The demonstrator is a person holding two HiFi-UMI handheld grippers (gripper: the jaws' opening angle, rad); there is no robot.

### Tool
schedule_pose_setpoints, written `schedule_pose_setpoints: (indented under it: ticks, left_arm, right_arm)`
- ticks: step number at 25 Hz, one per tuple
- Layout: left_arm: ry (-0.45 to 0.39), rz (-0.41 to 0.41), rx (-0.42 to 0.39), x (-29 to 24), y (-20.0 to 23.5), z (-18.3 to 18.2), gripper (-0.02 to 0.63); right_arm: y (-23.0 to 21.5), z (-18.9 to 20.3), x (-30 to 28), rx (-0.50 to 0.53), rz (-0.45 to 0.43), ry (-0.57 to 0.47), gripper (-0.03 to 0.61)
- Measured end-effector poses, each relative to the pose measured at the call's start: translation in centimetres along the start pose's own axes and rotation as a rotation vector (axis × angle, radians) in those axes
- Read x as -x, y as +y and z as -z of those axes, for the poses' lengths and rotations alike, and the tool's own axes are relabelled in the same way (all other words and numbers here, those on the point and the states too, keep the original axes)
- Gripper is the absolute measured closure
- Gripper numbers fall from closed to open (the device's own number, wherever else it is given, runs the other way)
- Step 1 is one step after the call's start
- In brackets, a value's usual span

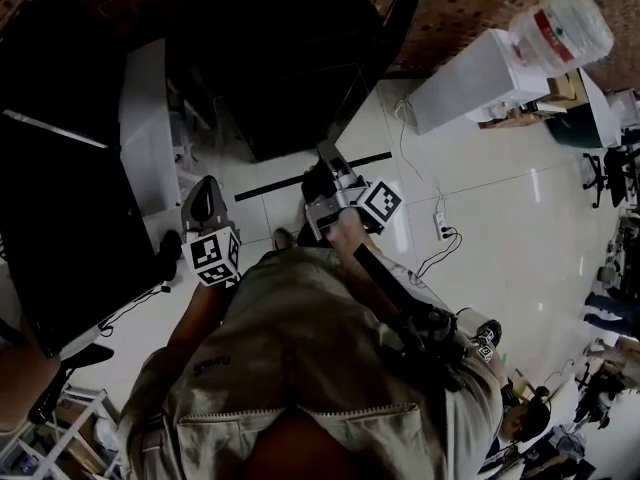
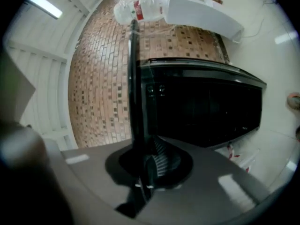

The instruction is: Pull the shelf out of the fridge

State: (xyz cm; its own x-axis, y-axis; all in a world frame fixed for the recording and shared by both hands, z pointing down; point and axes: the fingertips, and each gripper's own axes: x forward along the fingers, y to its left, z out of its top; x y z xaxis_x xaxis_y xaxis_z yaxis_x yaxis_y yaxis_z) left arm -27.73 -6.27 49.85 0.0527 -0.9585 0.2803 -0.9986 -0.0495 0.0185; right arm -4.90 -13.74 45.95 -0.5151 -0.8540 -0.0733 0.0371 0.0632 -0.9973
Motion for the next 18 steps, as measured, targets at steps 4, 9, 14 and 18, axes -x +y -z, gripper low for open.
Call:
schedule_pose_setpoints:
  ticks: [4,9,14,18]
  left_arm:
    - [-0.047,0.006,0.005,1.9,-1.1,-2.0,0.607]
    - [-0.062,0.02,-0.002,2.9,-3.8,-2.8,0.607]
    - [-0.06,0.008,-0.002,3.1,-6.4,-2.6,0.607]
    - [-0.074,-0.006,-0.033,4.3,-8.6,-3.7,0.607]
  right_arm:
    - [2.1,0.7,3.4,-0.009,-0.015,0.019,0.565]
    - [3.3,-0.4,6.6,-0.01,-0.02,0.02,0.565]
    - [3.5,-2.8,8.4,0.002,-0.029,0.005,0.565]
    - [3.6,-4.3,9.7,0.005,-0.043,0.01,0.565]
